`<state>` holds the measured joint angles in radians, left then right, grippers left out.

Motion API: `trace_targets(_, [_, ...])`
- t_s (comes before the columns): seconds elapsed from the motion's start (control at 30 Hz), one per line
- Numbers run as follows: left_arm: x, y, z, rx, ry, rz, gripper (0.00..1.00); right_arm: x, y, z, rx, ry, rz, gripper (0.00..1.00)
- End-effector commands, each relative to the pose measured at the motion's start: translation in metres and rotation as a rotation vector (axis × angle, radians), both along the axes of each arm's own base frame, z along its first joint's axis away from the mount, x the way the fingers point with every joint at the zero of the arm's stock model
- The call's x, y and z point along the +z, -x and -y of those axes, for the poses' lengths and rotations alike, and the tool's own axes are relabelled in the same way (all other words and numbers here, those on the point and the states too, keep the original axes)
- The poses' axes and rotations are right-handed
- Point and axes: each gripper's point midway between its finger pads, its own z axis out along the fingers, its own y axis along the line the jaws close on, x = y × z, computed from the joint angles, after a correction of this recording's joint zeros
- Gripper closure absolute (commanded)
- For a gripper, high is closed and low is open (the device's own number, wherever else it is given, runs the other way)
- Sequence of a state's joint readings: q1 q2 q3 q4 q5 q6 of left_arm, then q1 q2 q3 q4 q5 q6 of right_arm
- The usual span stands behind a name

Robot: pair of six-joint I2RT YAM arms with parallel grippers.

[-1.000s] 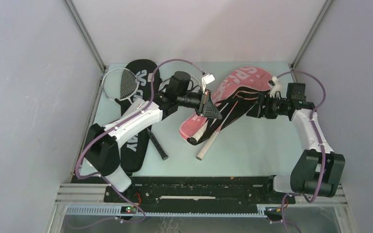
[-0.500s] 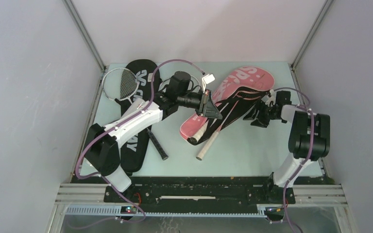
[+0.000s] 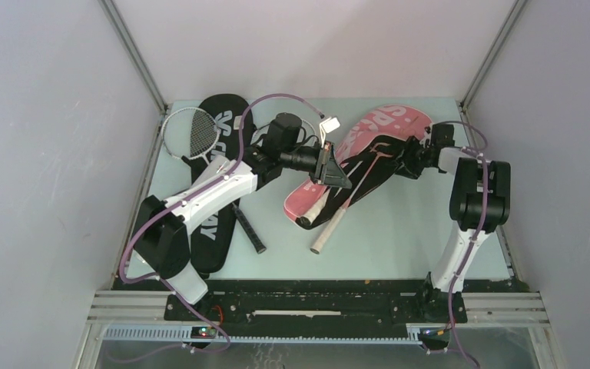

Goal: Pack up the badminton gear
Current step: Adjust the racket bag at the center of the board.

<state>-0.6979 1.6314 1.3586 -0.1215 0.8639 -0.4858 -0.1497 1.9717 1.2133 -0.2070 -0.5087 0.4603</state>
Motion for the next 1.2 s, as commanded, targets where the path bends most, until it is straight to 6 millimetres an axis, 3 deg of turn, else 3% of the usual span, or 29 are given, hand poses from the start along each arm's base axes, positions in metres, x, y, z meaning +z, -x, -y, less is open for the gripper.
trace_targets(0.0, [0.017, -0.001, 0.000, -0.008, 0.058, 0.083, 1.00, -0.013, -0.014, 0.000, -0.039, 0.040, -0.058, 0.39])
trace_targets(0.13, [0.014, -0.003, -0.001, -0.003, 0.053, 0.089, 1.00, -0.016, -0.022, -0.008, -0.025, 0.021, -0.072, 0.51])
trace_targets(0.2, [0.012, -0.005, -0.003, 0.000, 0.038, 0.105, 1.00, -0.013, -0.021, -0.011, -0.011, 0.015, -0.067, 0.69])
trace_targets(0.23, [0.007, -0.006, -0.006, -0.002, 0.017, 0.126, 1.00, -0.006, -0.021, -0.011, -0.001, 0.016, -0.055, 0.82])
trace_targets(0.3, [-0.001, -0.010, -0.013, 0.004, -0.037, 0.188, 0.99, 0.011, -0.018, -0.008, 0.014, 0.024, -0.025, 0.99])
trace_targets(0.57, [-0.060, -0.026, -0.046, -0.042, -0.323, 0.428, 0.82, 0.096, 0.009, 0.007, 0.088, -0.008, 0.044, 1.00])
trace_targets(0.77, [-0.088, -0.020, -0.048, -0.092, -0.455, 0.547, 0.64, 0.123, 0.036, 0.013, 0.050, -0.080, 0.065, 1.00])
trace_targets(1.0, [-0.067, -0.033, -0.038, 0.002, -0.470, 0.618, 0.29, 0.157, 0.051, -0.004, 0.039, -0.173, 0.153, 1.00])
trace_targets(1.17, [-0.053, -0.025, -0.018, 0.006, -0.475, 0.642, 0.18, 0.167, 0.050, -0.009, 0.017, -0.254, 0.155, 1.00])
